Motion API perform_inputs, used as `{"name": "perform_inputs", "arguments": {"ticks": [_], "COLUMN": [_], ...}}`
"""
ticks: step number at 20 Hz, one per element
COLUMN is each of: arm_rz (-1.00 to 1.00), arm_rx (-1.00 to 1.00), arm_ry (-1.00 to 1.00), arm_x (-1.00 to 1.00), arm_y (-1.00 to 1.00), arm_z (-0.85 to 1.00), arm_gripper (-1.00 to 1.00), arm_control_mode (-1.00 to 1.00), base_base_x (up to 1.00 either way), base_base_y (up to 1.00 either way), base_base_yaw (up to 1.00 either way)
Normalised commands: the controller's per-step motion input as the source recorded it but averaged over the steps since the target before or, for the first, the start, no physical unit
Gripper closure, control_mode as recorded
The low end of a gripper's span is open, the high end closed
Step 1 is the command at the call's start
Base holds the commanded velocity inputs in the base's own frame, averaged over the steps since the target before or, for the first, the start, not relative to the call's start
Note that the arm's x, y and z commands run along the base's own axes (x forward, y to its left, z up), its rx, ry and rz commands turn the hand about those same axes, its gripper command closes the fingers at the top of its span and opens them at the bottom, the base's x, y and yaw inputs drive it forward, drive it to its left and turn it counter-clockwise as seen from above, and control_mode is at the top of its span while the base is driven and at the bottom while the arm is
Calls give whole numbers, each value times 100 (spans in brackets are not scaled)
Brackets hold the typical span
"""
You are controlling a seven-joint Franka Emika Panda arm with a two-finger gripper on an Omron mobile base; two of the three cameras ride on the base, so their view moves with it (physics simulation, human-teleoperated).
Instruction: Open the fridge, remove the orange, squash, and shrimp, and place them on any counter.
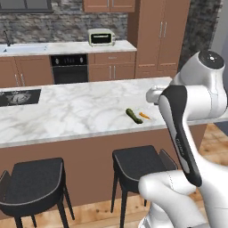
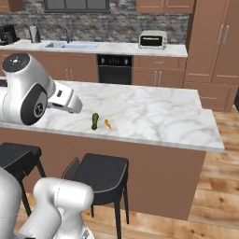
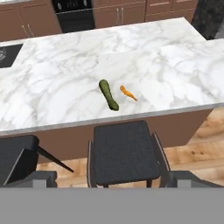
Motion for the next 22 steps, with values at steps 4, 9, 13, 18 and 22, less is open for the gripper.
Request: {"name": "perform_inputs", "arguments": {"ticks": [4,9,13,18,22], "arm_rz": [-2,0,0,0,0], "arm_rx": [0,0,0,0,0], "arm_ry": [0,0,0,0,0], "arm_x": [0,-5,0,0,0], "arm_y": [-3,-1,0,0,0], "arm_z": [1,0,0,0,0], "arm_gripper": [-100,-100,-100,-100,-100], "arm_control_mode": [-100,-100,100,100,100], "base_base_x": [0,0,-87,-73,-6], "base_base_y": [0,0,-25,-19,0], "base_base_yaw": [0,0,-4,-52,-97]}}
